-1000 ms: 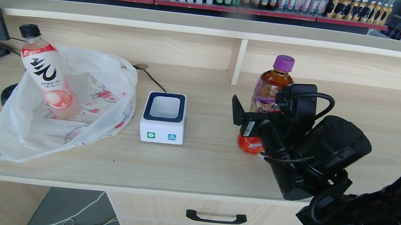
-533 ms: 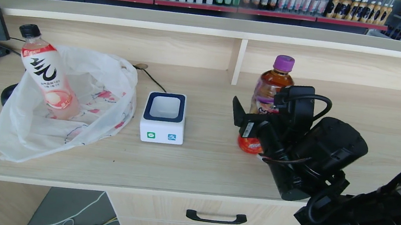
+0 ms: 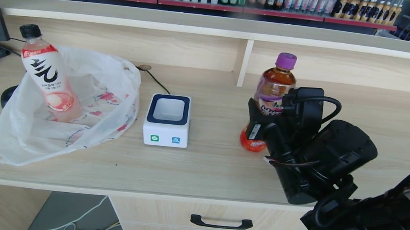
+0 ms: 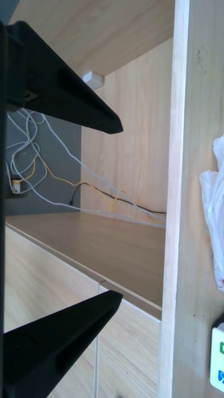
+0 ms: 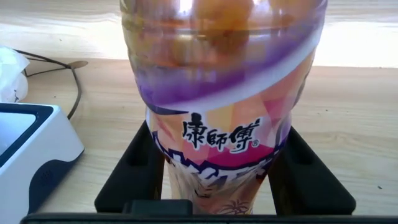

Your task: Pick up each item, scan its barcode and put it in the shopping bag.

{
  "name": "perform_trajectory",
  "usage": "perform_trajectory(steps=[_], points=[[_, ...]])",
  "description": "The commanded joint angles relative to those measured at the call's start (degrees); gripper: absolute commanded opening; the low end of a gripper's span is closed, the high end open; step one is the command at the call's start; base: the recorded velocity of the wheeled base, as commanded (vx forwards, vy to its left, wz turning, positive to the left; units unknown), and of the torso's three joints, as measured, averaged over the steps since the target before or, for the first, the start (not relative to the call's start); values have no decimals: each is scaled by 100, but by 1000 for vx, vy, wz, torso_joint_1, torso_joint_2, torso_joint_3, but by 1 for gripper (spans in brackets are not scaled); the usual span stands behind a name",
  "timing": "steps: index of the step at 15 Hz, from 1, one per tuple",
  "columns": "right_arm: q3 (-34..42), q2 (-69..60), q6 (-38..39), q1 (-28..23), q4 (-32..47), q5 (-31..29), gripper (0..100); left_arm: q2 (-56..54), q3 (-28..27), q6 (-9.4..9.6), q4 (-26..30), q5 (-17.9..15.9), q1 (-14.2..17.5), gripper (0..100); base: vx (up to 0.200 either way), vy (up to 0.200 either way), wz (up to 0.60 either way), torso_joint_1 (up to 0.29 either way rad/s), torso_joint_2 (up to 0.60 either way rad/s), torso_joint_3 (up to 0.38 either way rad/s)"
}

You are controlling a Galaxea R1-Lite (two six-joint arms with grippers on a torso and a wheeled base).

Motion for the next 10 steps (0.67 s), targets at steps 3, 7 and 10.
perform_trajectory(steps=[3, 7, 10], points=[[5, -117, 1, 2, -32, 1, 0, -2, 0, 0, -1, 0, 0, 100, 0, 0, 0, 0, 0, 0], [242, -319, 1, 11, -50, 1, 0, -2, 0, 0, -1, 0, 0, 100, 0, 0, 0, 0, 0, 0], [392, -653, 27, 20, -50, 1, 0, -2, 0, 0, -1, 0, 0, 100, 0, 0, 0, 0, 0, 0]])
